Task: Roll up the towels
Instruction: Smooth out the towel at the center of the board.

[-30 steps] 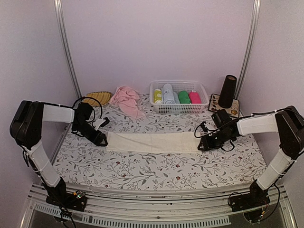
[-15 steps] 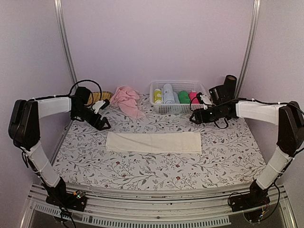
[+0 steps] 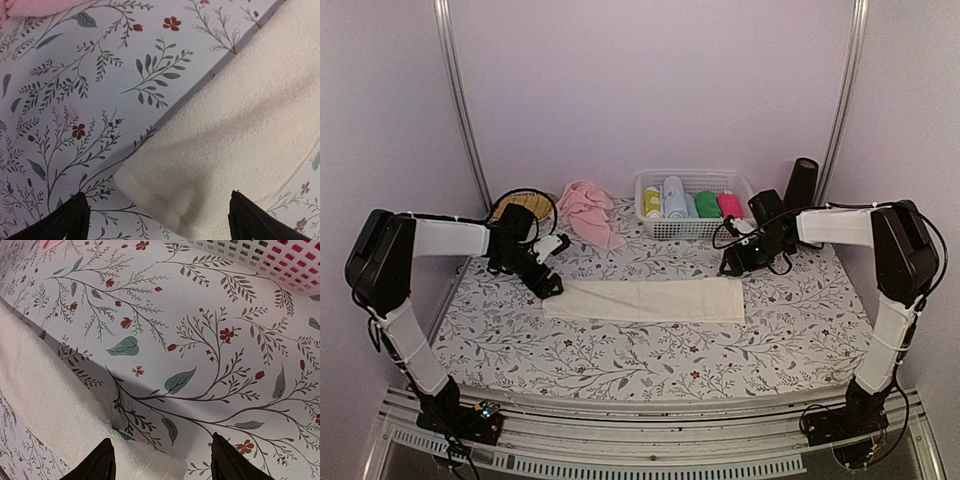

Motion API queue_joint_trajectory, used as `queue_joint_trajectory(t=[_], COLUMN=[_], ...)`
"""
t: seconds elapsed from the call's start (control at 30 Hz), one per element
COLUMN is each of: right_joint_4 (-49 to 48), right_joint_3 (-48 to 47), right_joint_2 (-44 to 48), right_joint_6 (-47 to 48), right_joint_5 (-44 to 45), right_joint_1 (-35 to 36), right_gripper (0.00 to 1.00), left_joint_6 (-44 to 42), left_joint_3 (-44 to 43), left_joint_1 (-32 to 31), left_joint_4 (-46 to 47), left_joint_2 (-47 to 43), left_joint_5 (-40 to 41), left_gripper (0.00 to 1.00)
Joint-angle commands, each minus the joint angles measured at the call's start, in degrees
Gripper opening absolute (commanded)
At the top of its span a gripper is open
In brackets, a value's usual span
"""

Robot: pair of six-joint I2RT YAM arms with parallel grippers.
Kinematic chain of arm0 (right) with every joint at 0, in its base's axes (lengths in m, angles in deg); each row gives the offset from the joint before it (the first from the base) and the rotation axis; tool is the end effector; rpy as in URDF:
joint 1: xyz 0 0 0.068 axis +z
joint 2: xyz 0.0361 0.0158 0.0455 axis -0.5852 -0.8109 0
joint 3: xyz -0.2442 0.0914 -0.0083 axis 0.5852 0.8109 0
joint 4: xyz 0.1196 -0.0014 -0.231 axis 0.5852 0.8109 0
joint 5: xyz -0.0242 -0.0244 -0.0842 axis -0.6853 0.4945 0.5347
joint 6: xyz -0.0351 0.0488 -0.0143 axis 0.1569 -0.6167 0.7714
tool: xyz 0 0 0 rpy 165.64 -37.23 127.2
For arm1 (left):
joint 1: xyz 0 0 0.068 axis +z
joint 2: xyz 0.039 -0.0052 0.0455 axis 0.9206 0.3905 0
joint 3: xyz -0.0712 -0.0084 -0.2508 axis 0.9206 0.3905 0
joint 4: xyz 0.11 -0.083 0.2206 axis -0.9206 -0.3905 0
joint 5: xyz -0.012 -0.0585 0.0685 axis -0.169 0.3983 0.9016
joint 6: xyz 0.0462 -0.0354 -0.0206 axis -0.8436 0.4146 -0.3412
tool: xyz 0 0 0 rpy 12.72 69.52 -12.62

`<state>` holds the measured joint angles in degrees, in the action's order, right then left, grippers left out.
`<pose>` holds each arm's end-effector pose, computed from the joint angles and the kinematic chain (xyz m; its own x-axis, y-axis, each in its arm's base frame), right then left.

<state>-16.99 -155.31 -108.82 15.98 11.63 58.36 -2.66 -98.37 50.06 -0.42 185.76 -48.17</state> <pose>0.3563 0.1589 0.1638 -0.7801 -0.3463 -0.5211 -0.4942 0.8518 0.1738 0.3294 -0.1090 0.1458 -0.6262 0.6060 -0.4905 0.6765 0.7351 0.0446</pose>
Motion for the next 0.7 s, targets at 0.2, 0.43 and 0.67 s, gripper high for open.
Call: queue_joint_trajectory(t=[0.2, 0.43, 0.67], right_joint_4=[0.31, -0.38, 1.83], right_joint_3=[-0.58, -0.71, -1.46], right_joint_2=[-5.51, -8.59, -11.46], right_joint_6=[0.59, 0.18, 0.12], right_joint_5=[7.65, 13.06, 20.29], right_joint_1=[-0.48, 0.84, 2.20], right_gripper=[0.57, 0.52, 0.52], left_joint_6=[-0.79, -1.96, -3.43], left_joint_3=[3.30, 5.21, 7.80], left_joint_1=[-2.36, -2.63, -2.73], left_joint_4=[7.62, 8.19, 9.16], left_joint_2=[3.15, 3.29, 2.72], left_joint_5=[13.53, 16.22, 19.09], left_gripper=[0.97, 0.97, 0.97])
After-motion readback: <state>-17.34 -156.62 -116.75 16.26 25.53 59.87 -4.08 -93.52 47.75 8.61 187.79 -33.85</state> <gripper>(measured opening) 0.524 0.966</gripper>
